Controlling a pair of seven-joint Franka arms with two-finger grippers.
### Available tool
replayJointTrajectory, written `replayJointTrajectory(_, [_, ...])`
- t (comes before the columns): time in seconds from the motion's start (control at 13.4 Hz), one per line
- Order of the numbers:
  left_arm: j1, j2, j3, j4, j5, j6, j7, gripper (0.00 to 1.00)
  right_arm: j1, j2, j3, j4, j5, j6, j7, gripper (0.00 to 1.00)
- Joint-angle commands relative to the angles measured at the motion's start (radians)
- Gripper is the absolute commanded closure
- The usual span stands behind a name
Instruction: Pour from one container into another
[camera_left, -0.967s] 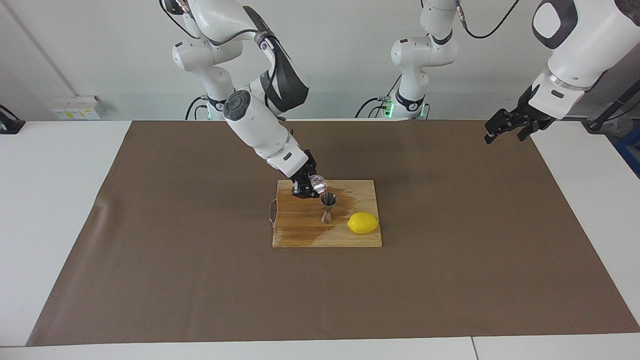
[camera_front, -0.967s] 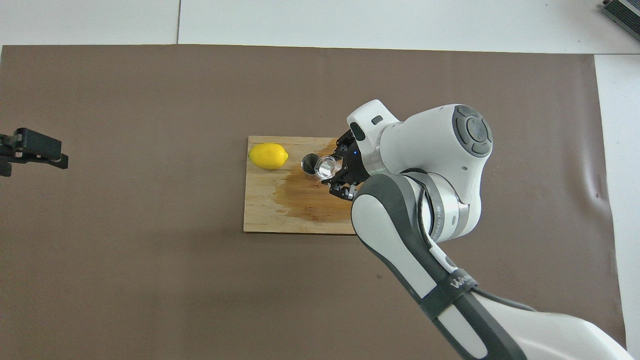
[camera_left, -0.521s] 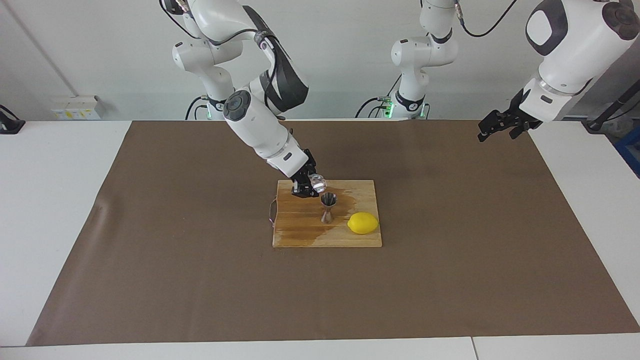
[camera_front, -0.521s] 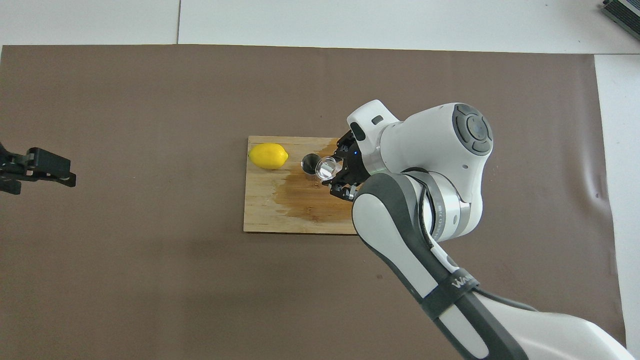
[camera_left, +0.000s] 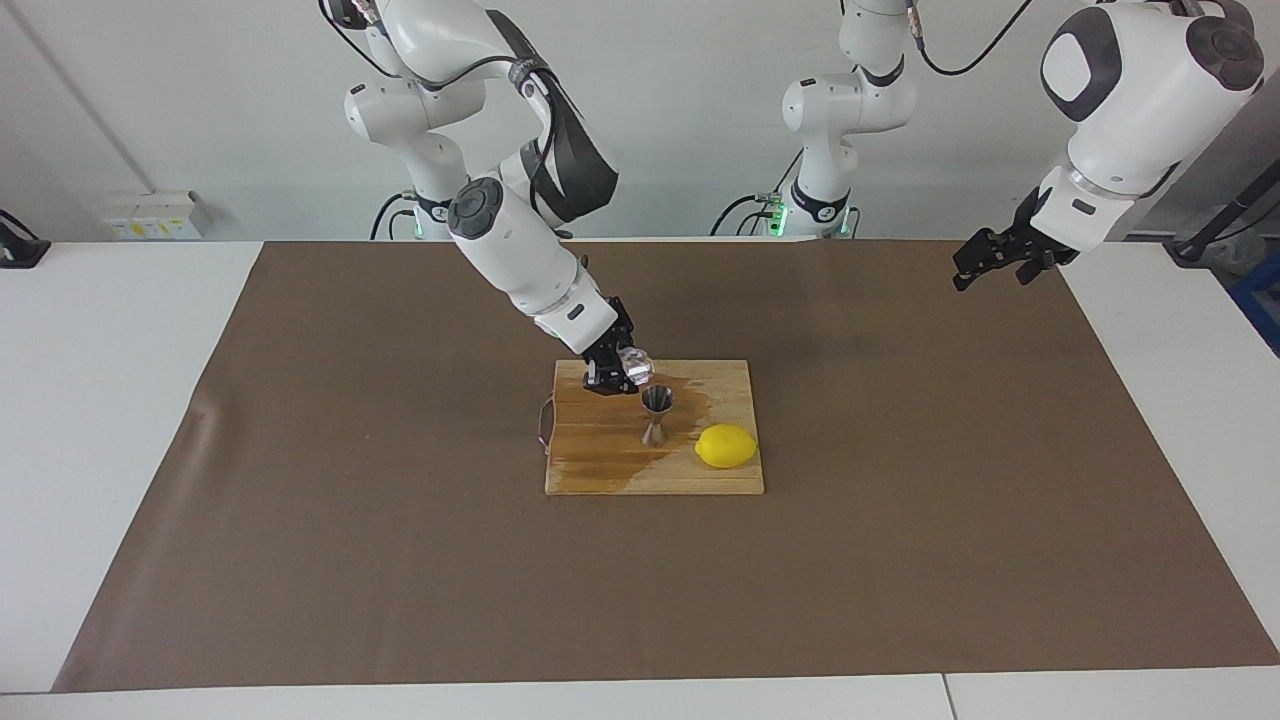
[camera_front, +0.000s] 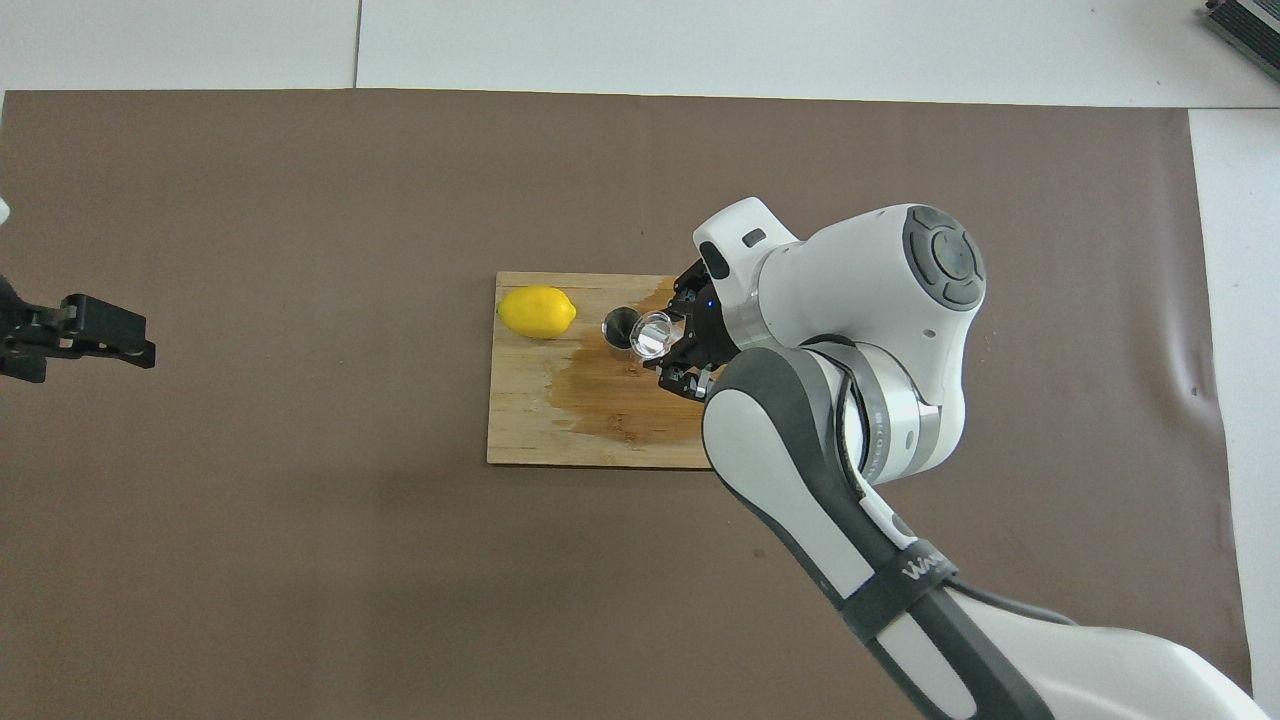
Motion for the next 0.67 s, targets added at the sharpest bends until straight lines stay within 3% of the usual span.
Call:
replayJointTrajectory(0.0, [0.015,0.008,-0.01,0.051,0.025,0.032,0.0,0.0,0.005,-0.007,-0.004,0.017,-0.049,-0.021,0.073,1.0])
replayJointTrajectory(0.6, [0.0,0.005,-0.013,0.018,0.023,0.056,-0.009,0.0,0.014,0.013,-0.004,0.037,-0.081,-0.026,0.108,1.0])
